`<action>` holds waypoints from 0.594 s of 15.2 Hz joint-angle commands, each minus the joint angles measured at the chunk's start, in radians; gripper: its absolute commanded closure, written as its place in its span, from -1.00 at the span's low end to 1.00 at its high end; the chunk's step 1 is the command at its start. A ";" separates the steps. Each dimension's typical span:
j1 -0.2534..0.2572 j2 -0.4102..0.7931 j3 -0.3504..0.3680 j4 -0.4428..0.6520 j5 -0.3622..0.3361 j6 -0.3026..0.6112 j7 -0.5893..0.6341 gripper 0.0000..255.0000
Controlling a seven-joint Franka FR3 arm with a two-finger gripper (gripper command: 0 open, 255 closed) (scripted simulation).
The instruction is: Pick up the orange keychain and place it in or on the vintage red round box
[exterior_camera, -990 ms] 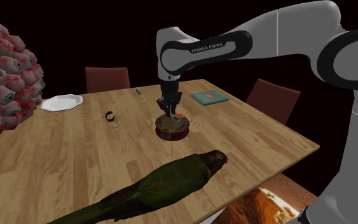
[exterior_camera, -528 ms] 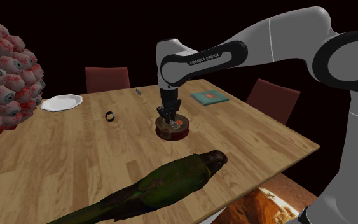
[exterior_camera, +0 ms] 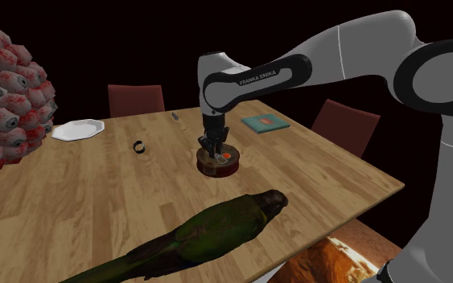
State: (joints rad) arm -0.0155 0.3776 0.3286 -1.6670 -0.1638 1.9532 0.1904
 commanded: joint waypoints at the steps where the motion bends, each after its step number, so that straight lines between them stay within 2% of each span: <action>1: 0.001 0.003 0.000 -0.001 0.000 -0.001 0.001 -1.00; 6: 0.000 0.003 0.000 -0.003 0.000 0.001 0.000 -1.00; 9: 0.003 -0.016 0.005 0.073 0.010 -0.093 -0.008 -1.00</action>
